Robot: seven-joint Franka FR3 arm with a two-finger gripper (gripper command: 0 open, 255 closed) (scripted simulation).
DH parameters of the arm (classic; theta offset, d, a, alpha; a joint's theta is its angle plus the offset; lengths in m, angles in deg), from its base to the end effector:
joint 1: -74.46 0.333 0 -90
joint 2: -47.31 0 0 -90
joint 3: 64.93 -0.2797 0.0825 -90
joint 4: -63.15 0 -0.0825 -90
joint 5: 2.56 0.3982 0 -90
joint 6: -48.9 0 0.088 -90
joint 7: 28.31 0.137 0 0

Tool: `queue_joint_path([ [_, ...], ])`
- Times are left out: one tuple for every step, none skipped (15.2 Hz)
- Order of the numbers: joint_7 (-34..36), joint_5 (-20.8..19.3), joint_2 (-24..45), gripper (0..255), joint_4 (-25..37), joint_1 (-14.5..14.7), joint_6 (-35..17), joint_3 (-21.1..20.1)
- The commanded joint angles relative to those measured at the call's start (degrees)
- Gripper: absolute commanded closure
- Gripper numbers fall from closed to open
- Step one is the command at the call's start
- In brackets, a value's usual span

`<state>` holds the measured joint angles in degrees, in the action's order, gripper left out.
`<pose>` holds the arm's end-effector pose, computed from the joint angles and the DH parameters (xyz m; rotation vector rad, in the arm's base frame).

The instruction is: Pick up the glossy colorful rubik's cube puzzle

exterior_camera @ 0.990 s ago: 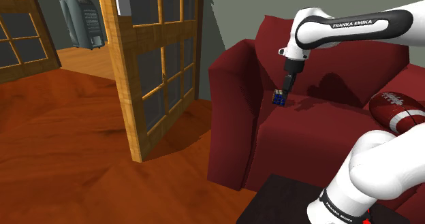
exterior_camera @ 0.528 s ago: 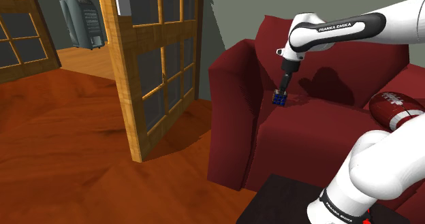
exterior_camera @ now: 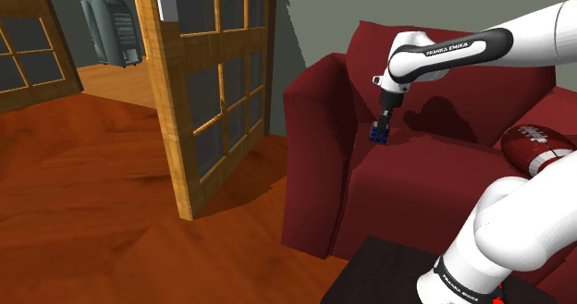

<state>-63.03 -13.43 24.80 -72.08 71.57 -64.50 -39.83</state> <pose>0.4013 -0.2284 0.3917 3.1205 0.3538 -0.0292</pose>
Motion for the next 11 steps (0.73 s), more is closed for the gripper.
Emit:
queue_joint_path([
  [0.0, 0.0, 0.1, 255, -0.2, 0.0, -0.3, 0.0],
  [0.0, 0.0, 0.1, 255, -0.2, 0.0, -0.3, 0.0],
  [0.0, 0.0, 0.1, 255, -0.2, 0.0, -0.3, 0.0],
  [0.0, 0.0, 0.1, 255, -0.2, 0.0, -0.3, 0.1],
  [0.0, 0.0, 0.1, 255, -0.3, 0.0, -0.3, 0.1],
  [0.0, 0.0, 0.1, 255, -0.2, 0.0, -0.3, 0.1],
  [-0.1, 0.0, 0.1, 255, -0.2, 0.0, -0.3, 0.1],
  [-0.1, 0.0, 0.1, 255, -0.2, 0.0, -0.3, 0.1],
  [-0.1, 0.1, 0.2, 255, 0.1, 0.0, -0.1, 0.1],
  [0.0, 0.1, 0.0, 255, 0.7, 0.0, 0.7, -0.1],
  [0.0, 0.1, -0.2, 255, 1.3, 0.0, 1.5, -0.2],
])
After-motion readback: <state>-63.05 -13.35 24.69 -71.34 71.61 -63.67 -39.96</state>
